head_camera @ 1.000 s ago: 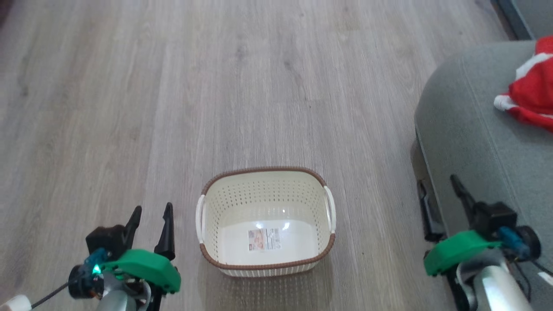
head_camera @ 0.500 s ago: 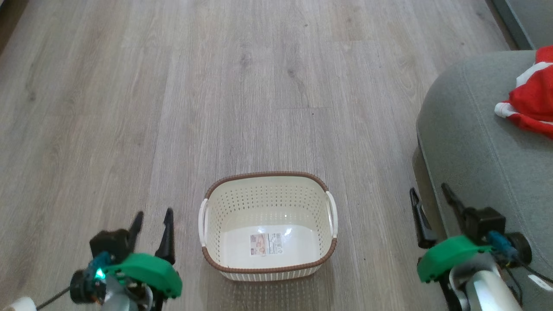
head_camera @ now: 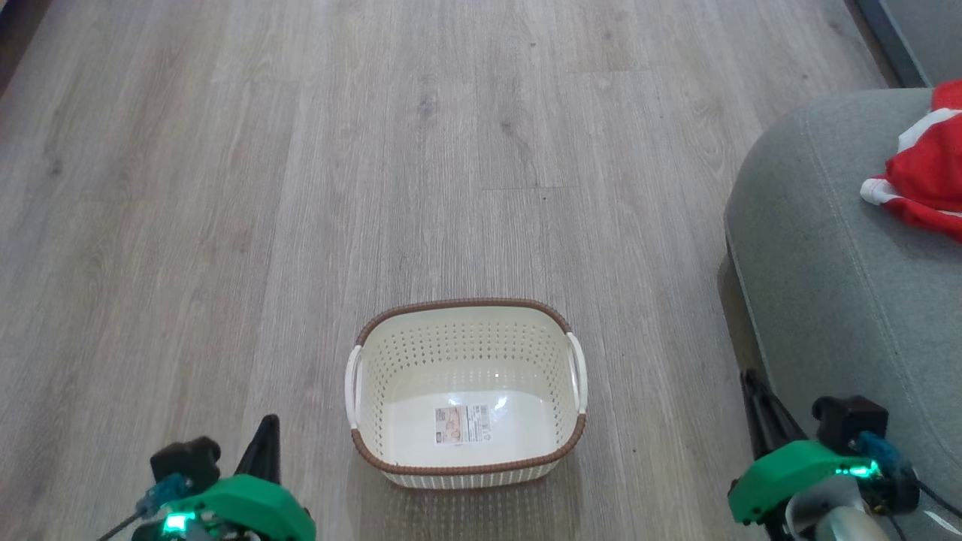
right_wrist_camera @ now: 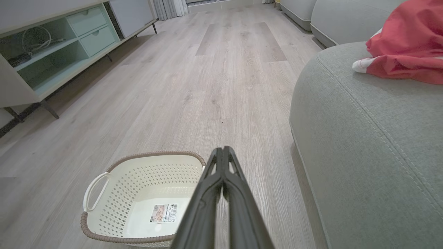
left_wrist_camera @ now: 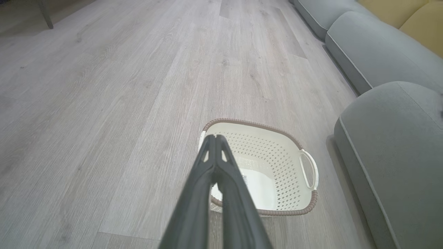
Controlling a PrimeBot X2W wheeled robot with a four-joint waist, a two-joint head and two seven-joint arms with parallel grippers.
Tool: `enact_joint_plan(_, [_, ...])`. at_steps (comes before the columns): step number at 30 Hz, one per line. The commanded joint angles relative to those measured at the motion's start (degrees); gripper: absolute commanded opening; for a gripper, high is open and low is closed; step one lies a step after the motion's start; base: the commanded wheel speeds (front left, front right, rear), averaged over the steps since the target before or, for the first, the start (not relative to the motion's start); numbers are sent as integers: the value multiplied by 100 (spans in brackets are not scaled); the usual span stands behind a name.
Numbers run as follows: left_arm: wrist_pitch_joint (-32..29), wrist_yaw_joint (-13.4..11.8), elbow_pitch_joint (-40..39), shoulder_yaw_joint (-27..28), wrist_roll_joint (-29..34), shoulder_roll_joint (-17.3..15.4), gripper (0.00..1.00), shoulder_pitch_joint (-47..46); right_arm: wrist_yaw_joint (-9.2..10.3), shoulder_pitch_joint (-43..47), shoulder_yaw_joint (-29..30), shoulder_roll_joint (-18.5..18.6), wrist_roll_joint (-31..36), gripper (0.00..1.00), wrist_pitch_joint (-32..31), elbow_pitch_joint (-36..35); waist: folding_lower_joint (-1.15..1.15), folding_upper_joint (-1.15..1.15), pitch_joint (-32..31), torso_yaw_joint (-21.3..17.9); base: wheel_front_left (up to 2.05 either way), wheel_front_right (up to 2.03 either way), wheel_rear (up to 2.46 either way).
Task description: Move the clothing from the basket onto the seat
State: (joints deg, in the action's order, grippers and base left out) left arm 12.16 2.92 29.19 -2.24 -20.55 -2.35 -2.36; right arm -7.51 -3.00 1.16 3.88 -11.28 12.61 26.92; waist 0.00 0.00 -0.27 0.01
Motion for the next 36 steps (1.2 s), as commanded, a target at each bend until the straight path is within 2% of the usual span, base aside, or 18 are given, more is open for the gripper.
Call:
enact_joint_plan(1, [-37,45,-223,78,-209,-20,0,-267,0,-251,37,1,-236,0,-41,-237,0,0,2,0,0,0,0])
enact_joint_plan(36, [-582,170,-625,311,-2321,-30,0,-293,1,-261,177,-30,-2623,0,-597,-569,0,0,15,0,0,0,0])
